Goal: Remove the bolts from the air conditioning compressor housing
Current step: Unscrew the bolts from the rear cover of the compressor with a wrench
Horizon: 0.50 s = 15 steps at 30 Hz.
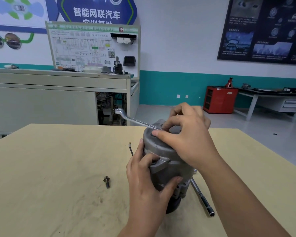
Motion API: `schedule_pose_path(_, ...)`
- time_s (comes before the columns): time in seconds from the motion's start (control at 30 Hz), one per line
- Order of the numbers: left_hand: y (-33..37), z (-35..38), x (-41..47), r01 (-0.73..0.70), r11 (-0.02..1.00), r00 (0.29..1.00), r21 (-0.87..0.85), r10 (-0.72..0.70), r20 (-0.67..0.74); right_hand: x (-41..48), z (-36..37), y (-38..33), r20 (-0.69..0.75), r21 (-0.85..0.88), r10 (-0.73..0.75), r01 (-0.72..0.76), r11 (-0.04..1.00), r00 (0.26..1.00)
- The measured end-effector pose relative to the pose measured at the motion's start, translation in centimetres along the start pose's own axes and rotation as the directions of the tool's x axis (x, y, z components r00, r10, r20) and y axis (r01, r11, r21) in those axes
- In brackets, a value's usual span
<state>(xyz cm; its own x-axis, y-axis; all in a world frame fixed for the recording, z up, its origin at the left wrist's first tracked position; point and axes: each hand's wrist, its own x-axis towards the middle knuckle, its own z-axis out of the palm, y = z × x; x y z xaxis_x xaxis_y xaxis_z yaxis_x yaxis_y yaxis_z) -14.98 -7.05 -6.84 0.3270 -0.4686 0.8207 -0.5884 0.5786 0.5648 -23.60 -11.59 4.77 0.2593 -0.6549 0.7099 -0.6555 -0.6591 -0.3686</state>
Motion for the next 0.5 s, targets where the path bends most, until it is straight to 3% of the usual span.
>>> schedule_pose_path(0.17, 0.0, 0.0, 0.0, -0.004, 1.0, 1.0, 0.015, 0.004, 0.002, -2.3, 0.4, 0.7, -0.17, 0.053, -0.14, 0.151, 0.987, 0.975)
schedule_pose_path(0.3, -0.3, 0.1, -0.1, 0.031, 1.0, 1.0, 0.004, -0.031, 0.001, -3.8, 1.0, 1.7, -0.371, 0.063, -0.222, 0.263, 0.963, 0.902)
schedule_pose_path(0.5, -0.2, -0.1, -0.1, -0.005, 1.0, 1.0, -0.015, 0.006, 0.02, -5.3, 3.1, 2.5, -0.522, -0.002, -0.221, 0.259, 0.966, 0.824)
